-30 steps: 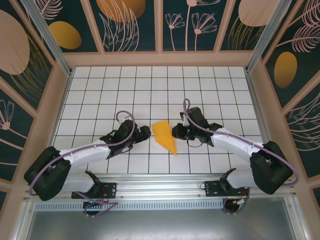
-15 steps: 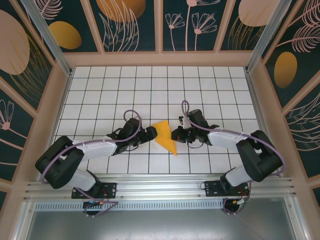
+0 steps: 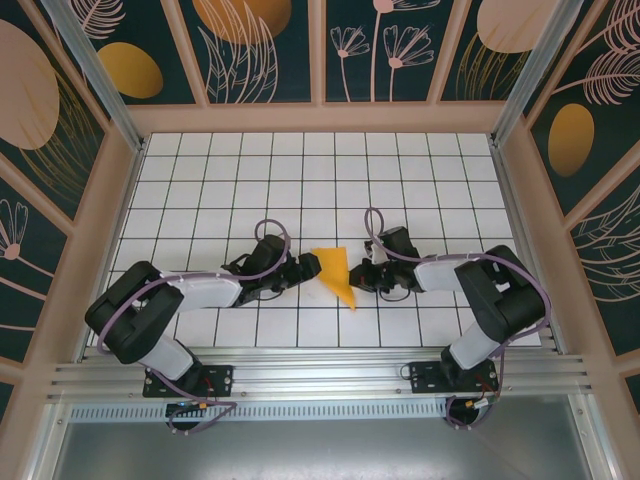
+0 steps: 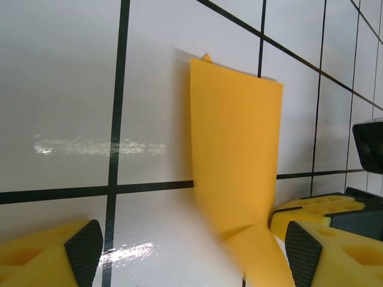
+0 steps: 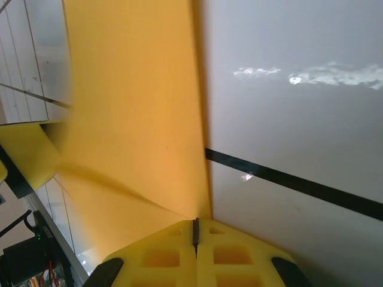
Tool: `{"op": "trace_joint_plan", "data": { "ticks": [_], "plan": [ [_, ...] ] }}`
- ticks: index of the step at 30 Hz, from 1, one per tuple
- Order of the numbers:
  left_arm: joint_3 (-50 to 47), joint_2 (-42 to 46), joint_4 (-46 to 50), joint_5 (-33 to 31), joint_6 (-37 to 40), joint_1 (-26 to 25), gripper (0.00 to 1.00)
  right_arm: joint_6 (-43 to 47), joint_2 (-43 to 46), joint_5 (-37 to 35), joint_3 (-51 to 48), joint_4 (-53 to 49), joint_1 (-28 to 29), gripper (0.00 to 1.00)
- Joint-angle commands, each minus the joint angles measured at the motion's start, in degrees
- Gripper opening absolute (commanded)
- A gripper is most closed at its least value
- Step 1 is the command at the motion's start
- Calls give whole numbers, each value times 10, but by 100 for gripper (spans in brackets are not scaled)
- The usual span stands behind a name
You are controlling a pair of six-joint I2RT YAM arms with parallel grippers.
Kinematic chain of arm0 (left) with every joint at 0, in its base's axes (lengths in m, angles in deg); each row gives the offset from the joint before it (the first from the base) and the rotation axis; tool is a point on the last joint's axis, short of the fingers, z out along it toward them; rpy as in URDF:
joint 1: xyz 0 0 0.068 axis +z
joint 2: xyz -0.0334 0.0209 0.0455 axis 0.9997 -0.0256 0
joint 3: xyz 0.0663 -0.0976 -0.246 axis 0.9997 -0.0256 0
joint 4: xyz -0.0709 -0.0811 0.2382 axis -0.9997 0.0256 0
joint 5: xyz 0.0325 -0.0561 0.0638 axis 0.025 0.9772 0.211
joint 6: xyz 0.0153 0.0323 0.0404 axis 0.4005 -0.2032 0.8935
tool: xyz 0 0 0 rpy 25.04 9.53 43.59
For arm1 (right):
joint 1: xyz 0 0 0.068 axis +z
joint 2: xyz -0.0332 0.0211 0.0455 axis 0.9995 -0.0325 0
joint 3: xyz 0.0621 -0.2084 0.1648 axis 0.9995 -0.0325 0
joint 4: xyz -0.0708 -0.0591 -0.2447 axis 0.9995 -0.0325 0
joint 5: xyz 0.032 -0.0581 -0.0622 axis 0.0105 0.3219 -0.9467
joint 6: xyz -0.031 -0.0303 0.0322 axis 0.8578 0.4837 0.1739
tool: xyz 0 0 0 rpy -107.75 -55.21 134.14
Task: Fold a paper plane with a square sheet of paper (pick it up from the middle)
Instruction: Fold the wing for the fifth time at the center of the table.
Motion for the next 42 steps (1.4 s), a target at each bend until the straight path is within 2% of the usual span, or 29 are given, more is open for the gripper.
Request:
{"op": "trace_joint_plan", "data": {
  "ticks": [1,10,18,24,34,38,42],
  "plan": [
    [13,-12,-33,22,-18,4,81,1,-8,0,-16,22,-5,5],
    [29,-54,-81,59,-35,3,74,7,-15,-6,-15,17,-8,6],
    [37,-88,-151,100,-68,3,61,11,-16,-16,-20,13,-8,6],
    [53,-132,-174,121,-75,4,57,11,-17,-18,-21,14,-8,6],
    [70,-160,-204,151,-81,3,35,14,-16,-25,-22,11,-9,7],
    [69,-150,-186,137,-70,4,20,14,-16,-31,-18,6,-9,7],
    [68,-139,-164,120,-60,3,9,15,-3,-38,-5,-11,-8,8]
  ]
}}
